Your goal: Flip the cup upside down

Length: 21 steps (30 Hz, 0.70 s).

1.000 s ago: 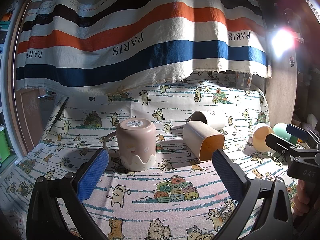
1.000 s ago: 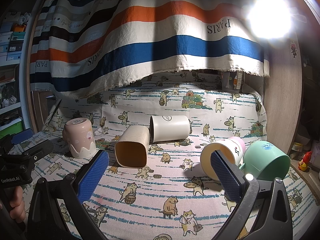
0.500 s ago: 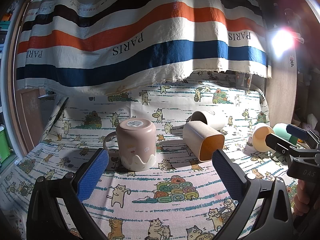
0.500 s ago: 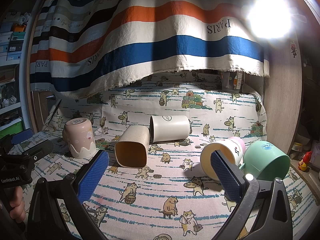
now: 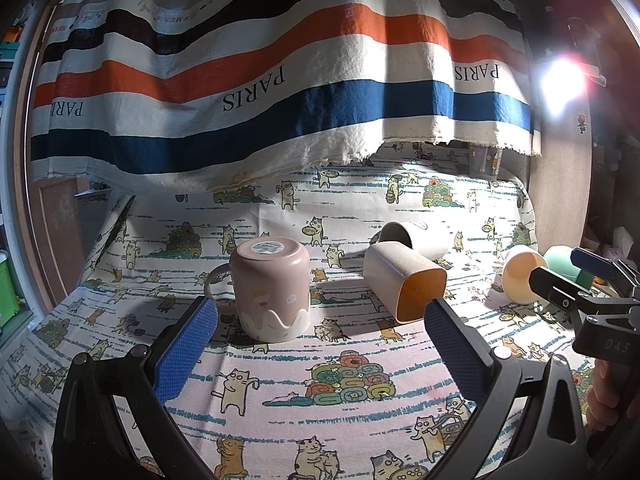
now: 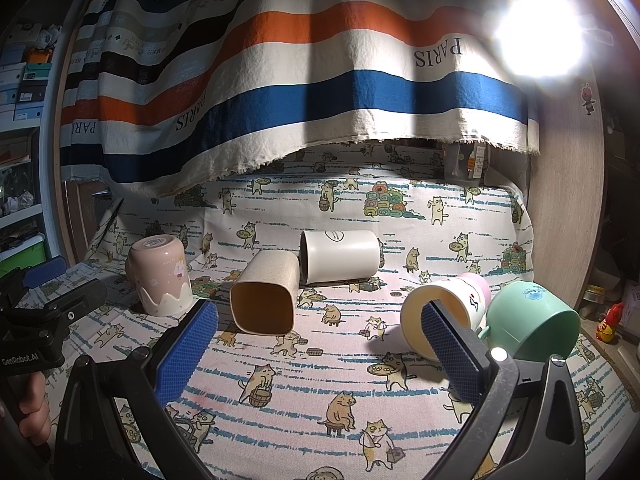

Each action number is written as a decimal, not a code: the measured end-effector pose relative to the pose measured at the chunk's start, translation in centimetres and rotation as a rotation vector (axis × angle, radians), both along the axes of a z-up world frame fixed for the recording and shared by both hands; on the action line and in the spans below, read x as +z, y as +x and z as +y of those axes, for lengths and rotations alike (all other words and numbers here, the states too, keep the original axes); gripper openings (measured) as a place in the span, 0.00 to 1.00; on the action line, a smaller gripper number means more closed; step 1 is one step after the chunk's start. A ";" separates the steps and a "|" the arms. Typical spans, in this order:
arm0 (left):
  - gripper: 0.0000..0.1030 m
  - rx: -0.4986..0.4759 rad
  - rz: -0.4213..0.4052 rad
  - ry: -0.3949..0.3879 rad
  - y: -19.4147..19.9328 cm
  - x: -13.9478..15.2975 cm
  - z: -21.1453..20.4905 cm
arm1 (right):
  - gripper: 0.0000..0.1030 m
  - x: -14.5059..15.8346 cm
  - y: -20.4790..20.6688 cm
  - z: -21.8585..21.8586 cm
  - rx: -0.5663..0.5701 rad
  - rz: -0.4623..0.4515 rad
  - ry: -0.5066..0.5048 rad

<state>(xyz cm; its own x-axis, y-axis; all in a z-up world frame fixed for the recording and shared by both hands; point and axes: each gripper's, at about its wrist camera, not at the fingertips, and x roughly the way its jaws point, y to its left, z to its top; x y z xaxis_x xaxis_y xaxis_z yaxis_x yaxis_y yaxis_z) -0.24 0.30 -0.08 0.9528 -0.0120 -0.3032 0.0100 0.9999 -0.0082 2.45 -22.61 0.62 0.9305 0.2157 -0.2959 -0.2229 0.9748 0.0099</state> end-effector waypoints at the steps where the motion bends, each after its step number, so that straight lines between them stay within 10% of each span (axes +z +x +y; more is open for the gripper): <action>1: 1.00 0.000 0.000 0.000 0.0 0.0 0.0 | 1.00 0.0 0.0 0.0 0.000 0.000 0.000; 21: 1.00 -0.046 0.083 -0.076 0.4 -0.3 -0.2 | 1.00 0.4 -1.6 -2.4 -0.027 -0.043 0.010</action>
